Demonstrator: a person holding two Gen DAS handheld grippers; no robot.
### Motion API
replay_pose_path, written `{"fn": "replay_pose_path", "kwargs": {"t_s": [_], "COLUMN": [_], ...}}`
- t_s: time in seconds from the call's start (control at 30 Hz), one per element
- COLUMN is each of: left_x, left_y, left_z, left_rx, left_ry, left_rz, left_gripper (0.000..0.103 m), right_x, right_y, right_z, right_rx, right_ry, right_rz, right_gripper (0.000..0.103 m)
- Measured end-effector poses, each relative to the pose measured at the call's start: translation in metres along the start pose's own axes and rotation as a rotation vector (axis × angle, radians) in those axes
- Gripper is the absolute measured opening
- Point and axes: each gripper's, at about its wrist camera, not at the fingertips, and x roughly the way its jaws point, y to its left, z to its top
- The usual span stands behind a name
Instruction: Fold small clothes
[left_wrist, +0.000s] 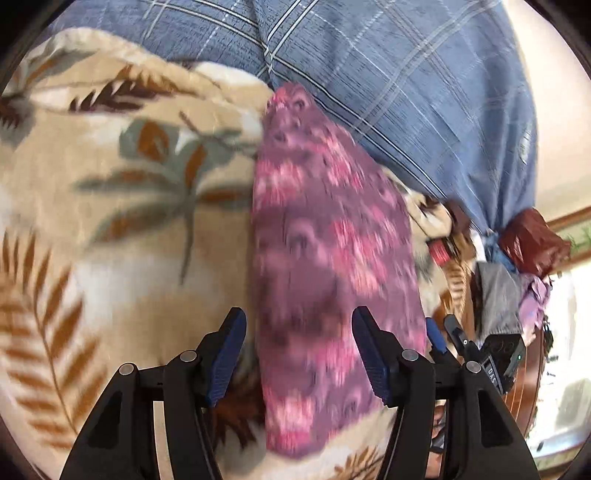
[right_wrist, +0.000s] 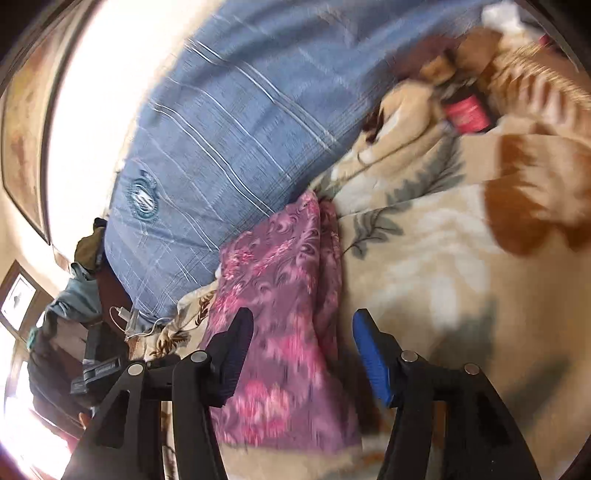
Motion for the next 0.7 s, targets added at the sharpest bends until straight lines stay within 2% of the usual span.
{"fn": "replay_pose_path", "kwargs": {"t_s": [0.07,0.13,0.23,0.3,0.33,0.4,0.47,0.5,0.53,0.6,0.63,0.7], "left_x": [0.011,0.028,0.053,0.066,0.075,0.089,0.097,0.1,0.098,0.09,0.089,0.08], "left_y": [-0.004,-0.005,-0.003,0.0,0.001,0.001,-0.003,-0.005,-0.008,-0.018,-0.025,-0.042], "left_z": [0.016,0.028,0.04,0.046,0.051,0.055,0.058,0.058,0.056,0.047,0.043,0.034], "left_rx": [-0.012,-0.034,-0.055,-0.068,-0.068,-0.074,-0.064,-0.057,-0.048,-0.011,0.011,0.067], "left_ry": [0.019,0.036,0.041,0.044,0.044,0.049,0.029,0.02,0.009,-0.017,-0.032,-0.062], "left_rz": [-0.007,-0.007,-0.001,-0.023,-0.024,-0.016,-0.002,0.008,0.028,0.079,0.1,0.145], "left_gripper": [0.06,0.061,0.065,0.071,0.072,0.073,0.073,0.067,0.051,0.036,0.03,0.025], "right_x": [0.029,0.055,0.088,0.101,0.11,0.117,0.118,0.118,0.118,0.114,0.111,0.107], "right_y": [0.001,0.003,0.0,0.004,0.007,0.012,0.009,0.004,0.001,0.005,0.018,0.037], "right_z": [0.021,0.037,0.047,0.049,0.047,0.046,0.047,0.048,0.049,0.043,0.038,0.031], "right_rx": [-0.011,-0.044,-0.064,-0.076,-0.083,-0.146,-0.152,-0.128,-0.118,-0.137,-0.2,-0.259], "right_ry": [0.063,0.115,0.195,0.243,0.303,0.321,0.312,0.295,0.279,0.238,0.208,0.182], "right_rz": [-0.002,-0.049,-0.084,0.036,0.101,0.097,0.1,0.08,0.055,0.013,-0.047,-0.108], "right_gripper": [0.059,0.06,0.06,0.06,0.06,0.06,0.05,0.037,0.029,0.025,0.022,0.02]}}
